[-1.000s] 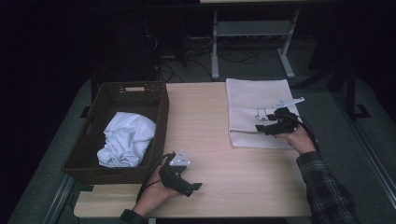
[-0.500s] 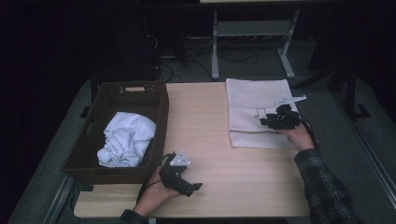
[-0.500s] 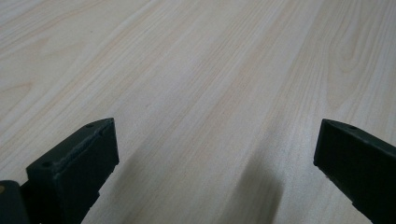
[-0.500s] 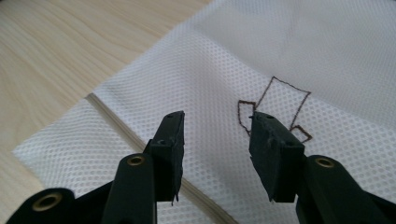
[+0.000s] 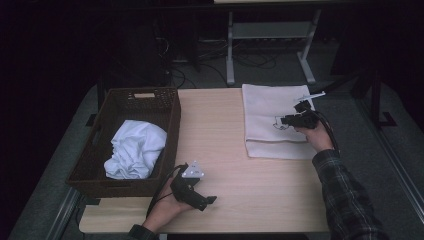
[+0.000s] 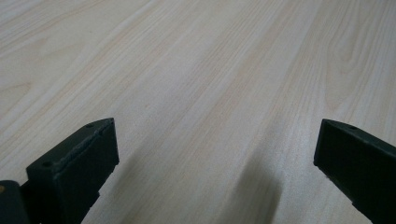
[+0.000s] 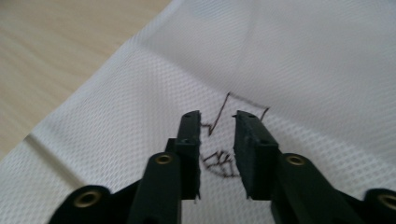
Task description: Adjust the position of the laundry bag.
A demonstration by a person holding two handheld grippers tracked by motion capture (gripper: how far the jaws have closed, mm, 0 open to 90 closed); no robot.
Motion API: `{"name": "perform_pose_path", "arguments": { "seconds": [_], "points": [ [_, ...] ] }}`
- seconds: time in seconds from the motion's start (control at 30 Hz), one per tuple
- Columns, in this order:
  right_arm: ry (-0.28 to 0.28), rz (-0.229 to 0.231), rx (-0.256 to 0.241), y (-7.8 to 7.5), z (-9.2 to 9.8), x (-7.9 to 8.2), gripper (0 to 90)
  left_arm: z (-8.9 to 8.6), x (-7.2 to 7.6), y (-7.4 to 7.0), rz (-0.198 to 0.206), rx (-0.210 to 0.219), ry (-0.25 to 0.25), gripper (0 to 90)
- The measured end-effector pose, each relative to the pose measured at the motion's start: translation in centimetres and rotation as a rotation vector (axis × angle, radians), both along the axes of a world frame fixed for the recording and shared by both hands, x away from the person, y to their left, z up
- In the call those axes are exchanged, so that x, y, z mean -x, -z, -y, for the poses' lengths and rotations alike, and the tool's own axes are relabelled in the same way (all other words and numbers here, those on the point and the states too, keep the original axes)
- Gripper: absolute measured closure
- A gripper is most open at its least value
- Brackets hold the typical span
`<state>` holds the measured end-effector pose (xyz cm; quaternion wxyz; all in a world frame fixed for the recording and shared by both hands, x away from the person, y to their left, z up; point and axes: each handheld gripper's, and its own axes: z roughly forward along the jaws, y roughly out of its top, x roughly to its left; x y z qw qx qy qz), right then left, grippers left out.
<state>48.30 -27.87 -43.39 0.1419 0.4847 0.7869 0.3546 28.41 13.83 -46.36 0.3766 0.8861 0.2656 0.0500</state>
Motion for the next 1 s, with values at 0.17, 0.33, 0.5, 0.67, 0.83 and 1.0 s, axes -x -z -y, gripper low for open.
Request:
{"name": "perform_pose_path", "arguments": {
  "seconds": [0.17,0.33,0.5,0.67,0.83,1.0],
  "points": [
    [0.067,0.013,0.01,1.0,0.8,-0.9,75.5,0.0,0.1,0.0,-0.002,0.004,0.002,0.0],
    [0.105,0.017,0.025,2.2,0.9,-1.6,84.8,0.0,0.2,0.1,-0.014,0.011,0.004,0.0],
    [0.135,0.05,0.02,2.7,0.4,-2.2,89.3,0.0,0.2,0.0,-0.013,0.014,0.007,0.0],
    [0.164,0.048,-0.019,3.6,0.4,-2.6,89.5,-0.1,0.2,0.0,-0.012,0.025,0.008,0.0],
    [0.165,0.068,-0.027,4.0,0.1,-2.8,89.5,-0.1,0.2,0.0,-0.012,0.029,0.006,0.0],
    [0.154,0.065,-0.016,4.3,-0.1,-2.9,89.5,-0.1,0.2,0.0,-0.012,0.029,0.005,0.0]
  ]
}}
